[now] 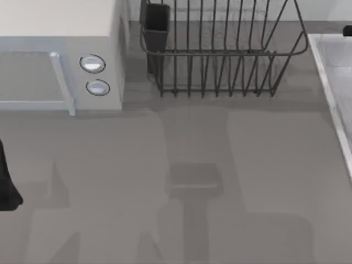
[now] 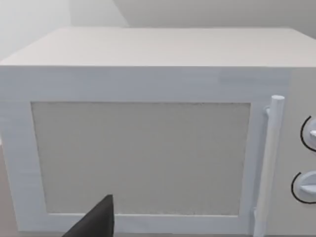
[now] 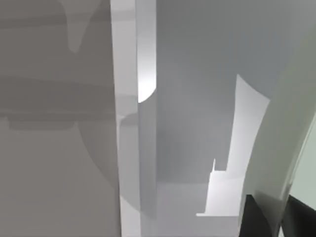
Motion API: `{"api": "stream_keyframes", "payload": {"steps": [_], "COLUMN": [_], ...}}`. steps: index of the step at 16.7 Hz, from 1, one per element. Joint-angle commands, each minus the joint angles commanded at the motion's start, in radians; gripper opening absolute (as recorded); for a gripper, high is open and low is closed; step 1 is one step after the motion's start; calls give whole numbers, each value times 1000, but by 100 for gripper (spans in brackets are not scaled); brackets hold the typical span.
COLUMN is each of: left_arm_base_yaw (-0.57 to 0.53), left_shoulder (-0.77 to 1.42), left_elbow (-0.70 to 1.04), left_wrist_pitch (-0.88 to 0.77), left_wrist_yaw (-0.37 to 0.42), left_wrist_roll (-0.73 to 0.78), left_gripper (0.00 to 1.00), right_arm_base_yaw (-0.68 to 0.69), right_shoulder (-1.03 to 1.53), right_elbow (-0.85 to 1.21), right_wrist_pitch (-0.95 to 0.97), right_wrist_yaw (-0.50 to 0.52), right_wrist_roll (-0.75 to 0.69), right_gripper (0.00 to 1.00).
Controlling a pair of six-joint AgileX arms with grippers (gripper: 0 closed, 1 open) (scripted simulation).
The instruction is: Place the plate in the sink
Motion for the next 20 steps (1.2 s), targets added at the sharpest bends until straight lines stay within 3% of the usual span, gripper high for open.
{"api": "stream_keyframes", "payload": {"steps": [4,17,20], "left_arm_base_yaw": [0,0,0], "left_shoulder": [0,0,0], "left_elbow": [0,0,0], "left_wrist_pitch": [0,0,0], "left_wrist_yaw": [0,0,0], "left_wrist_roll": [0,0,0], "left_gripper": [100,100,100], "right_arm_base_yaw": [-1,-1,-1], "right_shoulder": [1,1,1], "right_elbow": [1,1,1], "right_wrist_pitch": [0,0,0], "right_wrist_yaw": [0,0,0], "right_wrist_roll": [-1,-1,-1], "right_gripper": [0,98,100]}}
